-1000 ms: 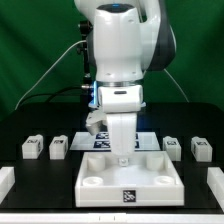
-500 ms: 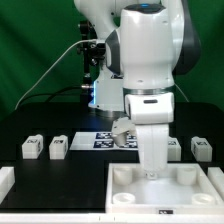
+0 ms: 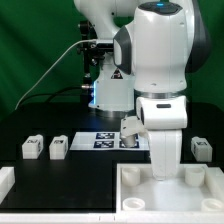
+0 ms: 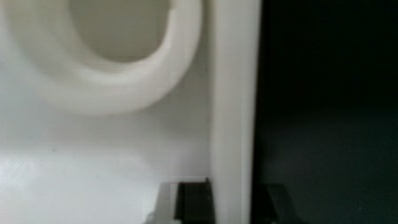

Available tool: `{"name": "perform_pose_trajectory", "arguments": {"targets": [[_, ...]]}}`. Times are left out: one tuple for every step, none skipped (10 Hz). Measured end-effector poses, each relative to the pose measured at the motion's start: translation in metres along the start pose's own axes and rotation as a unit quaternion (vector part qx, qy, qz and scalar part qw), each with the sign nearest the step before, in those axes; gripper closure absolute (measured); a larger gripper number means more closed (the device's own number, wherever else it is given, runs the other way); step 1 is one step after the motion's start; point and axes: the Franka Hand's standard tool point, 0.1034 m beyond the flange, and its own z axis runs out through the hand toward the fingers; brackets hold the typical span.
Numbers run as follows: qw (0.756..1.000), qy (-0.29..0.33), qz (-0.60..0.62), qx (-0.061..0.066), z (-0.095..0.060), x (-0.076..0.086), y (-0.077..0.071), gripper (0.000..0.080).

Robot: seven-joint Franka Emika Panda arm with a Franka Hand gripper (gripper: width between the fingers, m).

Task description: Assemble one leg

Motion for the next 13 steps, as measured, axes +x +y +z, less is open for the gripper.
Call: {"name": "perform_pose_trajectory", "arguments": {"targets": [[1.000,0.000,0.001,0.000,0.0002,-0.0004,-0.0001,0.0648],[1.000,0.000,0.001,0.000,0.0003,-0.0007,-0.0001,0.0648],[1.000,0.000,0.001,0.000,0.0003,-0.0009,-0.0001,0.0510],[1.000,0.000,0.001,0.000,0.0003,-0.0011,-0.0001,0.0363],[1.000,0.000,0.002,0.000,0.0002,-0.0013,0.0001,0.0363],[1.000,0.000,0.002,0.000,0.0001,-0.0014,0.0003,0.0198],[1.000,0.000,0.002,0.000,0.0000,-0.0015,0.0004,0.0198],[1.000,0.000,0.002,-0.001,0.0000,-0.0015,0.0004,0.0158],[1.000,0.000,0.002,-0.001,0.0000,-0.0015,0.0004,0.0152],[1.000,0.000,0.002,-0.001,0.0000,-0.0016,0.0005,0.0152],[1.000,0.000,0.002,-0.001,0.0000,-0.0016,0.0005,0.0151],[1.000,0.000,0.002,-0.001,0.0000,-0.0016,0.0005,0.0151],[1.000,0.000,0.002,-0.001,0.0000,-0.0016,0.0005,0.0151]]}}
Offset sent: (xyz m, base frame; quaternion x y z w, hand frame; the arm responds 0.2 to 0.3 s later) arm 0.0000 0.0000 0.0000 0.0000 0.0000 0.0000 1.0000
